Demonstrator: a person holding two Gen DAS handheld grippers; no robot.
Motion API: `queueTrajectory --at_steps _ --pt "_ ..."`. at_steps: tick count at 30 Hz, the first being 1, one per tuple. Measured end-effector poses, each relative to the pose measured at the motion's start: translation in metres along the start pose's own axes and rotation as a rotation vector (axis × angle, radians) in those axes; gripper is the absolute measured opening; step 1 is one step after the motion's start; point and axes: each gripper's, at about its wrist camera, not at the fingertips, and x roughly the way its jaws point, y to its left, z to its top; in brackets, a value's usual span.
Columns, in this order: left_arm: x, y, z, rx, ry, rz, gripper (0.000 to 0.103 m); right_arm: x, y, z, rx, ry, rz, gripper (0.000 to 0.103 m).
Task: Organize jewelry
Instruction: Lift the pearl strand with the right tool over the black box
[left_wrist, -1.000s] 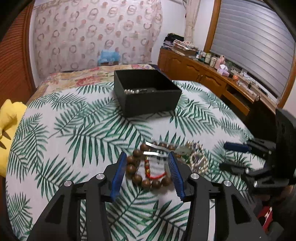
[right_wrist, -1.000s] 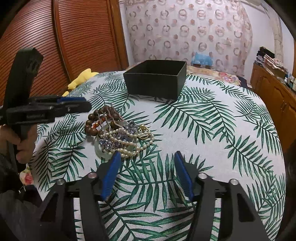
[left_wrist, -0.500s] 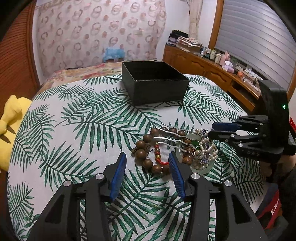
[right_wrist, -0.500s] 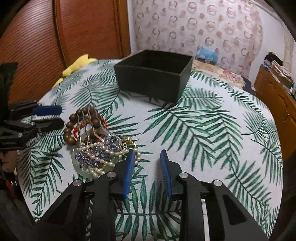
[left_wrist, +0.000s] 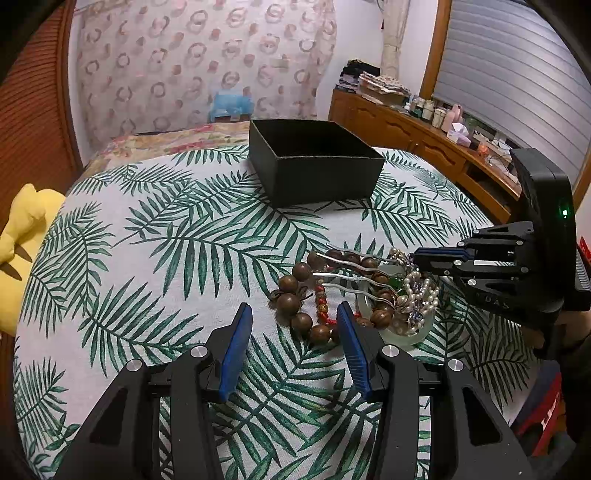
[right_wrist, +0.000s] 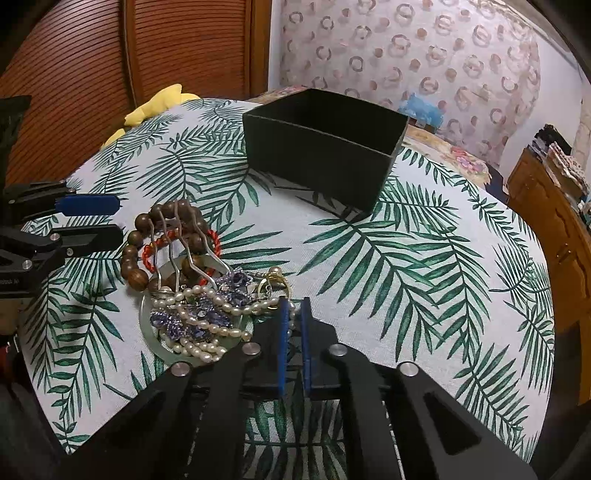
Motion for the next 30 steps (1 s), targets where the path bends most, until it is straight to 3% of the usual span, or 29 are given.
queueTrajectory --at_steps 3,18,30 --pt "0.000 0.000 0.000 -0.001 0.003 0.003 0.045 -0.002 -0.001 -0.002 -0.001 -0.008 -0.011 0.005" --pt "-0.001 0.006 0.002 -0.021 0.005 0.011 0.045 -0.095 -0.008 0.040 0.011 -0.271 -0.037 0.004" --pt "-0.006 0.010 0.005 -0.029 -0.005 0.009 0.045 -0.151 -0.021 0.068 0.002 -0.388 -0.119 0.004"
